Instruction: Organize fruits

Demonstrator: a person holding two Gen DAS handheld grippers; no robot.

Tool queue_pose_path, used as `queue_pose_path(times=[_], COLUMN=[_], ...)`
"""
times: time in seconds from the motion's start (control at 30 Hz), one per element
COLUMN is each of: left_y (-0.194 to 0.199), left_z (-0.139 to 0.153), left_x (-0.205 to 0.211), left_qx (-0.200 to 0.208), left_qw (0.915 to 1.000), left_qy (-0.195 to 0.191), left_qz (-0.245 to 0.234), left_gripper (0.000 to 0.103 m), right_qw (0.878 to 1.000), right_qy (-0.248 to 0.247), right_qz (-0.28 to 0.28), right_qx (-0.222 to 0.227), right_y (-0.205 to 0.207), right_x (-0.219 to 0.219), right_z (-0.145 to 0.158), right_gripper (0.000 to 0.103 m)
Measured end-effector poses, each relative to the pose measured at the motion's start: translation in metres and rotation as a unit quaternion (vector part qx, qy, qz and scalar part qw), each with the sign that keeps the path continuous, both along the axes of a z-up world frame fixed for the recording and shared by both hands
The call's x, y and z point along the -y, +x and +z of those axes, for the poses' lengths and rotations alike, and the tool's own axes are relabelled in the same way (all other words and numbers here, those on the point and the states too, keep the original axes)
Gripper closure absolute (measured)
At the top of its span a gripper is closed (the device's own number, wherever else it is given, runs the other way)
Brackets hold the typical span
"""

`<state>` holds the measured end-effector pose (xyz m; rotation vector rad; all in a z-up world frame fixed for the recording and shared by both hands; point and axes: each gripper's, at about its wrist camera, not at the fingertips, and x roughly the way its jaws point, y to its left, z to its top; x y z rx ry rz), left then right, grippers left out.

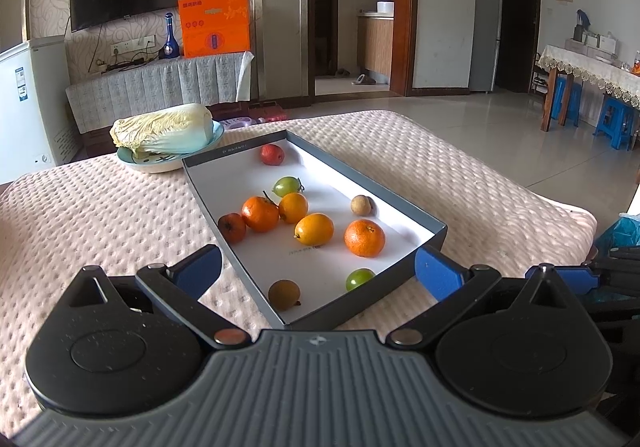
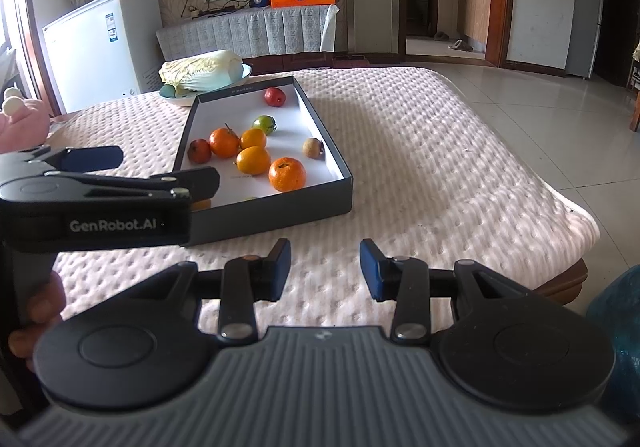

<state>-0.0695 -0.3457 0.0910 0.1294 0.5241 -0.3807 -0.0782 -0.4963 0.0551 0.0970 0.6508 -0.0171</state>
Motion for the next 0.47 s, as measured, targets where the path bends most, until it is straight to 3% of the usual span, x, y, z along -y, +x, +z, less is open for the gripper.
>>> queue_pose_path(times=[0.2,0.37,0.47], left_y=[-0.0008,-0.0095,-0.0082], left_z=[-0.0004,-0.0018,0.0007], left_x=[0.0003,0.0022,0.0013], left_qx=[0.001,0.031,0.023], left_qw=[1.0,0.9994,0.9997], left_qy=[0.0,0.013,0.0], left_qz=[0.0,0.009,-0.002], left_gripper=[0.0,0.0,0.0], right_qw=[1.0,1.0,1.0], right_qy=[0.0,0.001,0.001], right_qz=[0.0,-0.001,0.0], right_qx=[0.0,0.0,0.0], right_y=[-0.0002,0.0001,0.0], right_x=[0.0,0.0004,0.0009], right_z=[0.0001,-0.0001,-0.0001], right_gripper=[0.062,0.062,0.062])
